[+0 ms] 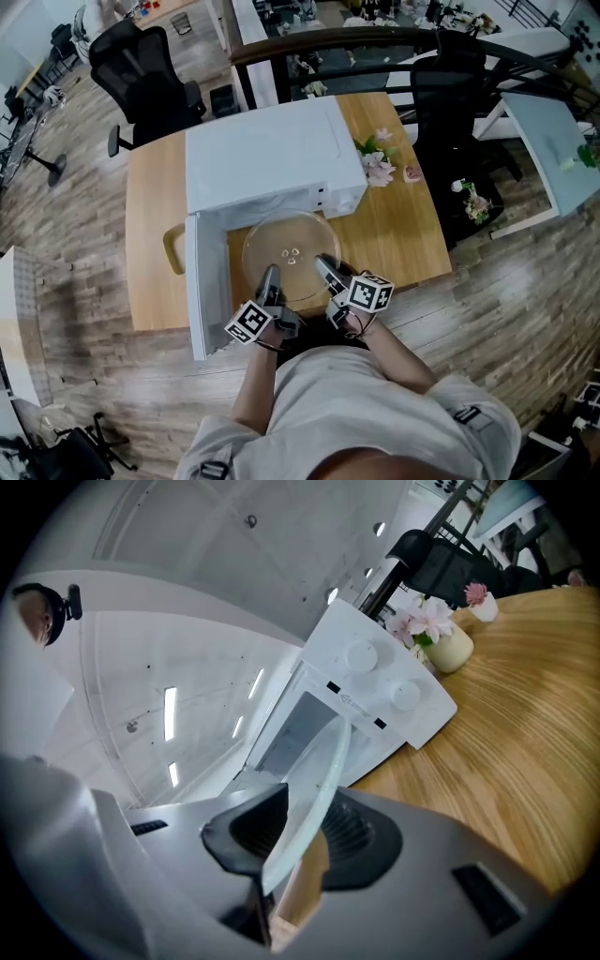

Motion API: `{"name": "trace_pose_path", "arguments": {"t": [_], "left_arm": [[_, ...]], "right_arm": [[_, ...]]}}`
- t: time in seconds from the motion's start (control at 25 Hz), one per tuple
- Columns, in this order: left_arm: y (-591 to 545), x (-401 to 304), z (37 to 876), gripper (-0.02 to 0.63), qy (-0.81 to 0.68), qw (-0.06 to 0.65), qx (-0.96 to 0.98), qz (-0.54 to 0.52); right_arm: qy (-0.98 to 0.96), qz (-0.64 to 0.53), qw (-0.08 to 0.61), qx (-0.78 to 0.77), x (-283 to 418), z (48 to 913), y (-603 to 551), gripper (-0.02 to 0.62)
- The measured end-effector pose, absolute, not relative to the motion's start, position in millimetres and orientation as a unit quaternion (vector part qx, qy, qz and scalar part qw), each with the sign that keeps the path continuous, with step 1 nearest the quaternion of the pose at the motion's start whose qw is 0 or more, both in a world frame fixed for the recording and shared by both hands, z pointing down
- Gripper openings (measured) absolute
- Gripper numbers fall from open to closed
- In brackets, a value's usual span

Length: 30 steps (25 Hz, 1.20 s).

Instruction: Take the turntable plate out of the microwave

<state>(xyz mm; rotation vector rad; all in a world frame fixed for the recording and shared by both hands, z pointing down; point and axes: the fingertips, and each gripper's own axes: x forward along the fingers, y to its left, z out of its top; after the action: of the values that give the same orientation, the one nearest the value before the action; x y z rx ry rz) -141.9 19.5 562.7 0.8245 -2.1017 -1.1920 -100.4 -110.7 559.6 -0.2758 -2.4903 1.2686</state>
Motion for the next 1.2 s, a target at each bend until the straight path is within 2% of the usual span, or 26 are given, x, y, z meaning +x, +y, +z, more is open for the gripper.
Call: {"name": "trace_pose_path", "arguments": {"t": [0.72, 1.2], "left_arm": [[14.5, -120.9, 521.6, 0.112, -0.774, 0.288, 0.366, -0.428], [-2.6, -104.9, 454.7, 0.114, -0.797, 0.214, 0.375, -0.422]], "right_arm": [[-0.893, 0.425, 0.129, -0.074, -69.4, 511.0, -112.5, 0.115], [-0.904, 0.399, 0.086, -0.130, -58.9, 447.5, -133.3, 0.115]]}}
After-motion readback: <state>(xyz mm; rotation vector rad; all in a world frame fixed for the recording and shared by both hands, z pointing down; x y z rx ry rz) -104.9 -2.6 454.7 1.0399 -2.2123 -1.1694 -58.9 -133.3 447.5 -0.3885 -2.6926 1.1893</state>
